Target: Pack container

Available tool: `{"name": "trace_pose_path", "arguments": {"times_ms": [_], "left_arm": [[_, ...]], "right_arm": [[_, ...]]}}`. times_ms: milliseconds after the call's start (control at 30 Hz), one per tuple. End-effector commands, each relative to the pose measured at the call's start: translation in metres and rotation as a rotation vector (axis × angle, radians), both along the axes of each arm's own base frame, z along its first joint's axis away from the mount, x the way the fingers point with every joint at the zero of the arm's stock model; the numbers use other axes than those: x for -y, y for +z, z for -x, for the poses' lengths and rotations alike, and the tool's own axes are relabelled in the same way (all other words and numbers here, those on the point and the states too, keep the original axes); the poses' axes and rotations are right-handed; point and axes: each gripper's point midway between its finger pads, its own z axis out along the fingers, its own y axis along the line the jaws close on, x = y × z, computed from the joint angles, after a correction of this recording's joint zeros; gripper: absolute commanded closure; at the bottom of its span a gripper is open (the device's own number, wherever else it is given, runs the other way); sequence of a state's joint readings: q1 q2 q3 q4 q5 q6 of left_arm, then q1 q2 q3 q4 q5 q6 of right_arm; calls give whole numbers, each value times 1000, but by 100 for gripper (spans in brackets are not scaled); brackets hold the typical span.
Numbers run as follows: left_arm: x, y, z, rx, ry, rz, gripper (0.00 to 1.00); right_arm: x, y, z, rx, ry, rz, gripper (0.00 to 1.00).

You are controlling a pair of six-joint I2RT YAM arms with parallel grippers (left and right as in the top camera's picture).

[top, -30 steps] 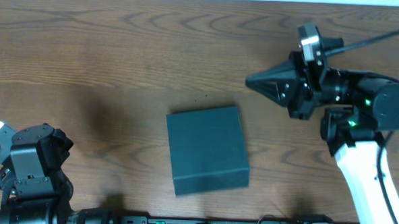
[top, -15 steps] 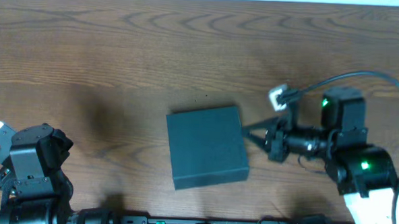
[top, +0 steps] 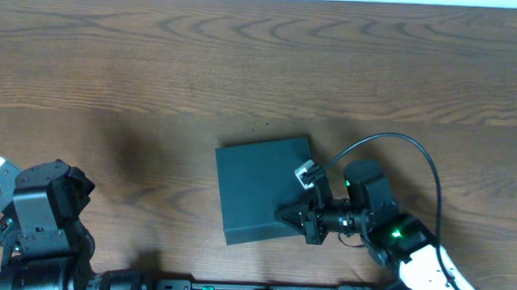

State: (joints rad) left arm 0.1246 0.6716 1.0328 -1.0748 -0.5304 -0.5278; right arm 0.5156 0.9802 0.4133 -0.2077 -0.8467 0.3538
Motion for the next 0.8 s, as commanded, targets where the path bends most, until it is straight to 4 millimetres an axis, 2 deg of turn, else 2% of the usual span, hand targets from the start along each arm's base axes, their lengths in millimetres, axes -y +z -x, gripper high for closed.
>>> {"name": "trace_pose_path", "arguments": {"times_ms": [0,233,333,567,667,767], "left_arm": [[-2,4,2,14,21,-3,5],[-2,4,2,14,21,-3,5],[-2,4,2,14,21,-3,5],[-2,4,2,14,21,-3,5],[-2,4,2,14,21,-3,5],[-2,4,2,14,21,-3,5]], "right_arm": [[-2,-17,18,-137,26,-23,99],[2,-67,26,-217,5,37,99],[0,-77,24,-230,3,39,98],[-11,-70,12,-187,3,-19,99],[-25,-53,22,-202,63,-86,98],[-30,-59,30,-194,58,-33,98]]}}
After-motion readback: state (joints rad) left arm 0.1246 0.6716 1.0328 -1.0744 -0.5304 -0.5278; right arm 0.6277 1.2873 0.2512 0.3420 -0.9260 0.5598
